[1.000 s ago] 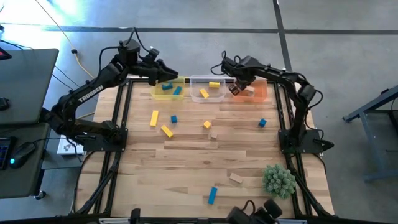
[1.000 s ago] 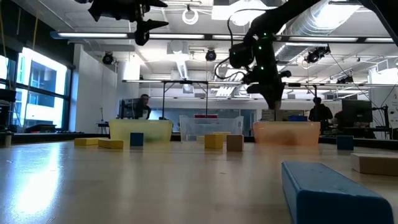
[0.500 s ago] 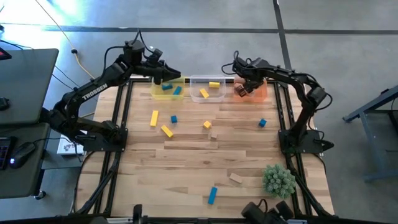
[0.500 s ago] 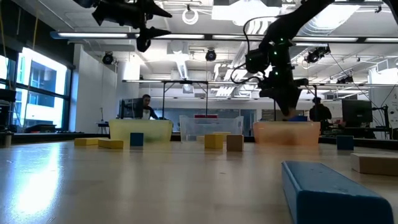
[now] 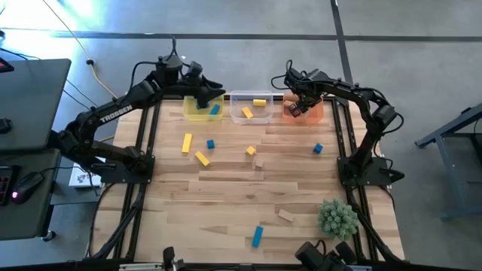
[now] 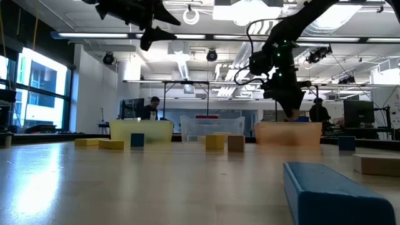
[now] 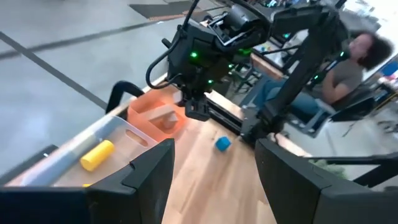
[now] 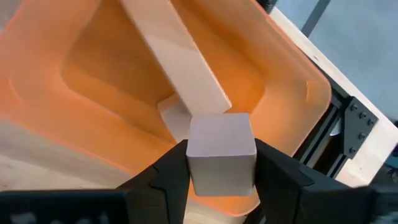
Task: Sort & place blocks by color
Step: Put the brown block into the orange bin, then put the yellow block into the transparent bin
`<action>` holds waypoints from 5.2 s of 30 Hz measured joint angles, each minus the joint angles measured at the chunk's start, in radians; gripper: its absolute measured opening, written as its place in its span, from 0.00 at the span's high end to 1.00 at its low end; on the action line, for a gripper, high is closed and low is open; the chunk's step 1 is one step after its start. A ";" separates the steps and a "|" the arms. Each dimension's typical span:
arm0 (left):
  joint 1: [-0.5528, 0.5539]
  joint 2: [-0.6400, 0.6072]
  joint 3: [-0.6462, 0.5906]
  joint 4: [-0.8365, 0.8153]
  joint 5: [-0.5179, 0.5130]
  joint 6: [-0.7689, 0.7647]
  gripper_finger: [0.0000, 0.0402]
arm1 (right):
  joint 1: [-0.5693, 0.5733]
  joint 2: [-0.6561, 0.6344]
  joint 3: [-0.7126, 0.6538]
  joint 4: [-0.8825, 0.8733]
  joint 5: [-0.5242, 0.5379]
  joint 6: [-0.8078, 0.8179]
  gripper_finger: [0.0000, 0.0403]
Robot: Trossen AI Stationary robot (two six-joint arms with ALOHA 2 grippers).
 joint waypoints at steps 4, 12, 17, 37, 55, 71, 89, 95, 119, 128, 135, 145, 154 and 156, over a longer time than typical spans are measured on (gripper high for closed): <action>-0.048 0.000 0.000 0.000 -0.068 0.066 0.47 | 0.000 0.000 0.000 0.000 -0.015 -0.029 0.57; -0.102 0.000 0.000 -0.013 -0.117 0.159 0.47 | 0.000 -0.010 0.000 -0.029 -0.029 0.010 0.49; -0.102 0.000 0.000 -0.064 -0.146 0.199 0.50 | 0.011 -0.076 0.000 -0.037 -0.030 0.067 0.48; -0.068 0.000 0.000 -0.114 -0.159 0.409 0.52 | 0.130 -0.324 0.001 -0.026 -0.030 0.255 0.48; -0.194 0.006 0.000 -0.709 -0.164 0.967 0.48 | 0.175 -0.323 0.001 0.032 -0.022 0.312 0.48; -0.388 0.168 0.000 -0.799 -0.327 1.058 0.48 | 0.175 -0.323 0.001 0.055 -0.024 0.333 0.48; -0.499 0.394 0.000 -0.856 -0.433 1.100 0.48 | 0.175 -0.323 0.001 0.055 -0.028 0.278 0.48; -0.505 0.451 0.000 -0.883 -0.458 1.084 0.48 | 0.175 -0.323 0.001 0.055 -0.029 0.260 0.48; -0.470 0.510 0.000 -0.895 -0.540 1.083 0.48 | 0.175 -0.323 0.001 0.062 -0.028 0.259 0.48; -0.473 0.509 -0.057 -0.857 -0.535 1.081 0.48 | 0.175 -0.323 0.001 0.067 -0.028 0.240 0.48; -0.463 0.509 -0.091 -0.854 -0.609 1.068 0.48 | 0.175 -0.323 0.001 0.073 -0.028 0.238 0.48; -0.501 0.509 -0.127 -0.771 -0.660 1.034 0.48 | 0.175 -0.323 0.001 0.075 -0.028 0.236 0.48; -0.501 0.509 -0.127 -0.748 -0.591 1.031 0.48 | 0.175 -0.323 0.001 0.078 -0.028 0.243 0.48; -0.501 0.509 -0.127 -0.741 -0.588 1.031 0.50 | 0.175 -0.323 0.001 0.078 -0.028 0.246 0.48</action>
